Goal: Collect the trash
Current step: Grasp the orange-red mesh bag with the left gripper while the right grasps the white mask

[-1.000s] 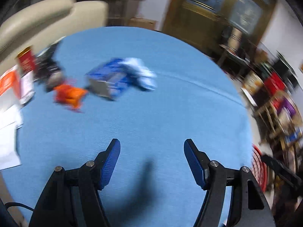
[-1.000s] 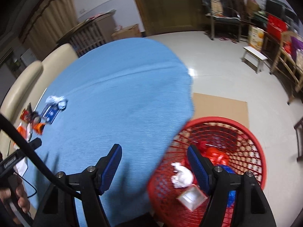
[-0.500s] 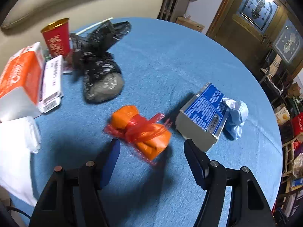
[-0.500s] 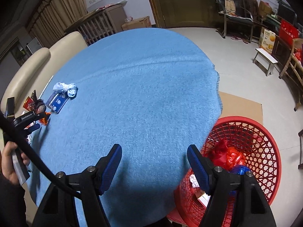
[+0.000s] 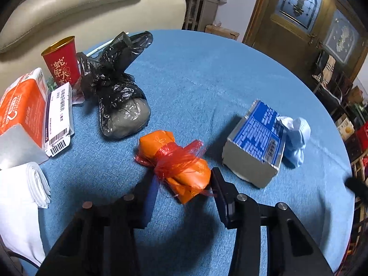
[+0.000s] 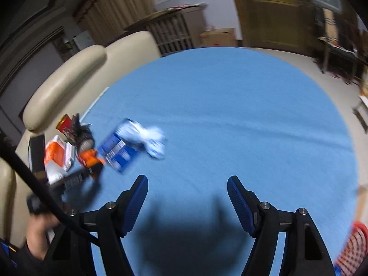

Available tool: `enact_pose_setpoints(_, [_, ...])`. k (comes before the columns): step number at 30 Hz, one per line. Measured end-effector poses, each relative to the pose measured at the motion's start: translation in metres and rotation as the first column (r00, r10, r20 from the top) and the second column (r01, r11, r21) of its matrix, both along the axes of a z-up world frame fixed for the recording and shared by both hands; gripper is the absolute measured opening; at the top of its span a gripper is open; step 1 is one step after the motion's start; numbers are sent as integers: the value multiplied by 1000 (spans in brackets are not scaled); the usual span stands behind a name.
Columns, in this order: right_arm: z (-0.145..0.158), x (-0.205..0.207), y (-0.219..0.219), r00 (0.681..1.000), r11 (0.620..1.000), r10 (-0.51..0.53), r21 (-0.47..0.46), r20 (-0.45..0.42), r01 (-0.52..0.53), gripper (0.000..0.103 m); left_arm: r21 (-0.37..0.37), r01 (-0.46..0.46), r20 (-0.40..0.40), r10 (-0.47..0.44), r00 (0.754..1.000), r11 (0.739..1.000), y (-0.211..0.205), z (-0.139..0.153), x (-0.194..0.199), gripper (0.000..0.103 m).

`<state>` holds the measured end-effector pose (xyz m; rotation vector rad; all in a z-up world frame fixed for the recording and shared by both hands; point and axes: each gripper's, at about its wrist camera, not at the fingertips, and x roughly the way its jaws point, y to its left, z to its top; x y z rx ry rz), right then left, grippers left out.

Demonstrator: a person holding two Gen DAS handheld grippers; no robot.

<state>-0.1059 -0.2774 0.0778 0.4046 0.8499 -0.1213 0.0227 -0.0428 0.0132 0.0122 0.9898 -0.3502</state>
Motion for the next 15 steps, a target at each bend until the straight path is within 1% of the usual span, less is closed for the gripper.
enact_pose_setpoints(3, [-7, 34, 10, 1000, 997, 8, 75, 11, -8, 75, 10, 6, 9, -7, 1000, 1000, 1, -1, -6, 46])
enact_pose_setpoints(5, [-13, 52, 10, 1000, 985, -12, 171, 14, 10, 75, 17, 13, 15, -14, 1000, 1000, 1, -2, -9, 47])
enact_pose_setpoints(7, [-20, 66, 8, 1000, 971, -28, 239, 8, 25, 75, 17, 16, 14, -16, 1000, 1000, 1, -3, -11, 47])
enact_pose_setpoints(8, [-23, 71, 7, 999, 965, -34, 261, 1, 33, 75, 17, 17, 14, -17, 1000, 1000, -4, 0, -17, 47])
enact_pose_setpoints(10, [-33, 86, 7, 999, 954, -47, 296, -25, 53, 76, 20, 20, 11, -20, 1000, 1000, -5, 1, -12, 47])
enact_pose_setpoints(13, [-52, 100, 6, 997, 934, -35, 353, -68, 57, 77, 26, 25, 12, -25, 1000, 999, -4, 2, -12, 47])
enact_pose_setpoints(14, [-53, 100, 5, 998, 930, -34, 364, -59, 53, 76, 27, 26, 14, -26, 1000, 999, -4, 2, -13, 47])
enact_pose_setpoints(15, [-53, 100, 4, 998, 927, -32, 372, -56, 51, 70, 28, 26, 15, -26, 1000, 999, -6, 1, -9, 47])
